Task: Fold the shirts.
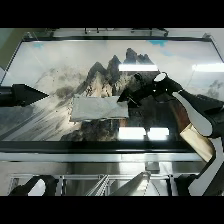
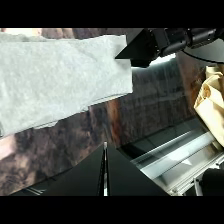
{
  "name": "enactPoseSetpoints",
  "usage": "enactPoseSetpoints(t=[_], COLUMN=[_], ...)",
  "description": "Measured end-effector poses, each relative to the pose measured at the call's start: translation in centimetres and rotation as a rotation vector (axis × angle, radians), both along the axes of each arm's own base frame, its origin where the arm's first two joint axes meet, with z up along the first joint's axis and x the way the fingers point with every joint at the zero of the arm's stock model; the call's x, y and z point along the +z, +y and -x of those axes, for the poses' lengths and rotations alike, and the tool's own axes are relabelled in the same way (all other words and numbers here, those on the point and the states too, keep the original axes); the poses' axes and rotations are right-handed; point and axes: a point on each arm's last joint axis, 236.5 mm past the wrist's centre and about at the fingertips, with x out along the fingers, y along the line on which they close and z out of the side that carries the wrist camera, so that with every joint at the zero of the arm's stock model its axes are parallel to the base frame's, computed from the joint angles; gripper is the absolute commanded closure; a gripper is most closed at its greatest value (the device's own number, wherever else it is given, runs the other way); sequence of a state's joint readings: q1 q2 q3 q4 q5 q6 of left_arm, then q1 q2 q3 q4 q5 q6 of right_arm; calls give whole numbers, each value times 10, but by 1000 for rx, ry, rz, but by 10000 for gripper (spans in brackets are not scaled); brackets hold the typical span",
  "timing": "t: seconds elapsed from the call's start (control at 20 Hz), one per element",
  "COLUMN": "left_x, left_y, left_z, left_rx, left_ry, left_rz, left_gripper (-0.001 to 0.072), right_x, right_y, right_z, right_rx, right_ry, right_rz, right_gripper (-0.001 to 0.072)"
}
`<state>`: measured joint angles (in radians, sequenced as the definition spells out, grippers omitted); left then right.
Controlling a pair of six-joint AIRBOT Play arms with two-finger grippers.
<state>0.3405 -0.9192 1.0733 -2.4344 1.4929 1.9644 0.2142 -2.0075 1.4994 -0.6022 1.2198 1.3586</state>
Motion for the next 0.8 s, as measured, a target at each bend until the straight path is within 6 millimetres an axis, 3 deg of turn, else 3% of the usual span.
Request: enactPoseSetpoints(t=[0.05,0.1,0.15,0.2,0.45,0.6,0.7,0.8], left_x=[0,0,0,0,-1,-2,-2,-1], left_y=[0,0,0,0,-1,-1,0,1], left_z=[0,0,0,0,3,4,3,0], left_rx=[-1,-1,-1,-1,-7,-18,-22,-15], left_ry=[0,1,2,1,10,10,-1,-16], left_rz=[0,0,0,0,1,-7,-12,-18], left_gripper=[686,686,687,687,686,686,686,686], right_x=[-1,-1,-5,-8,4,53,94,140], right_y=[4,9,11,13,29,28,6,-40], right_z=[1,1,2,4,10,6,-9,-28], right_rx=[-1,0,4,9,34,52,19,-77], right_ry=[2,2,-3,-2,-4,-52,-137,-213], right_rz=[-12,-23,-17,-13,-59,-126,-124,-86], right_gripper=[30,196,533,693,699,699,700,699])
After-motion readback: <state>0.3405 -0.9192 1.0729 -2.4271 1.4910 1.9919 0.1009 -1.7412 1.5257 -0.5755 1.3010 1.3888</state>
